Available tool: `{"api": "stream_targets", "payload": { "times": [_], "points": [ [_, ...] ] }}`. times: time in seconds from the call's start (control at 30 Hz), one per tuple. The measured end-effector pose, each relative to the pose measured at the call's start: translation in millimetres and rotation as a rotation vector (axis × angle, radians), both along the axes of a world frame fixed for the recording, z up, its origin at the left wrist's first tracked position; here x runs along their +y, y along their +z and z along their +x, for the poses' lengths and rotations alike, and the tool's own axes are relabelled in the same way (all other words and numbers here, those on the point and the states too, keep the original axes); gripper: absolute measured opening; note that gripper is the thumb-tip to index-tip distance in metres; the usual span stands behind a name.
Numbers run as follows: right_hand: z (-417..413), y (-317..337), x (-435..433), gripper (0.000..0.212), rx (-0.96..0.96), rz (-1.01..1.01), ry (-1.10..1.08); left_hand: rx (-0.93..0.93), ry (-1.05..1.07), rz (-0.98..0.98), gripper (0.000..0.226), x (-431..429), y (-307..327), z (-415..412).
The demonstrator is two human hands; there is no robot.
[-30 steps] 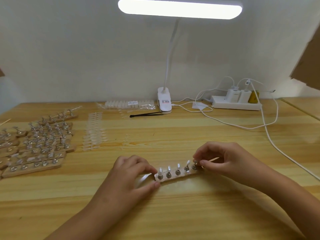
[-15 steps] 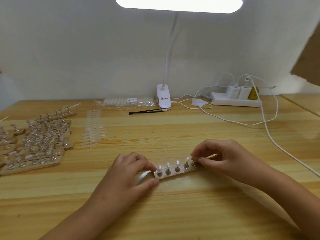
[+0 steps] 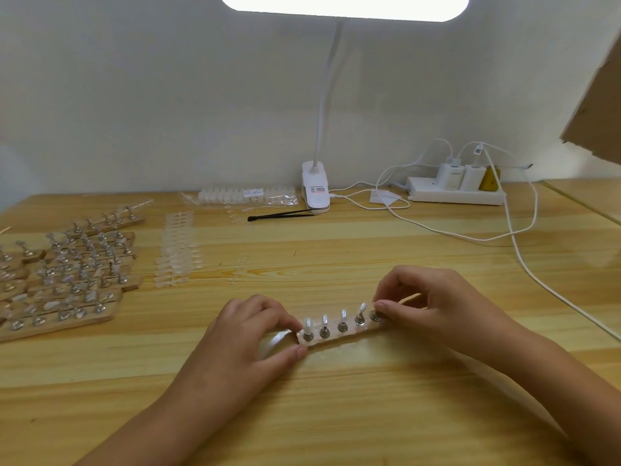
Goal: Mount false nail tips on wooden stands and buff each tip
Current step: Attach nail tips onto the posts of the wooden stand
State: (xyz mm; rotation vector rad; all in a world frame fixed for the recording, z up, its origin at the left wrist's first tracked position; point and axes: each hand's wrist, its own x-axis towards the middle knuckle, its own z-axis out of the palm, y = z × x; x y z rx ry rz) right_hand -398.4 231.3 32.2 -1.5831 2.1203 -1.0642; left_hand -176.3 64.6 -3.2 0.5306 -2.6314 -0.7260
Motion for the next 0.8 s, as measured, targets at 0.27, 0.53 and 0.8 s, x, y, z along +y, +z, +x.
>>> {"api": "stream_targets", "payload": {
  "times": [0.27, 0.53, 0.8],
  "points": [
    [2, 1, -1, 0.007, 0.047, 0.004, -0.021, 0.002, 0.011, 0.012, 0.017, 0, -1, 0],
    [9, 5, -7, 0.01, 0.139, 0.077, -0.054, 0.022, 0.02, 0.014, 0.013, 0, -2, -1],
    [6, -7, -5, 0.015, -0.056, 0.001, 0.021, -0.042, -0.349, 0.043, 0.027, 12, 8, 6]
  ]
}}
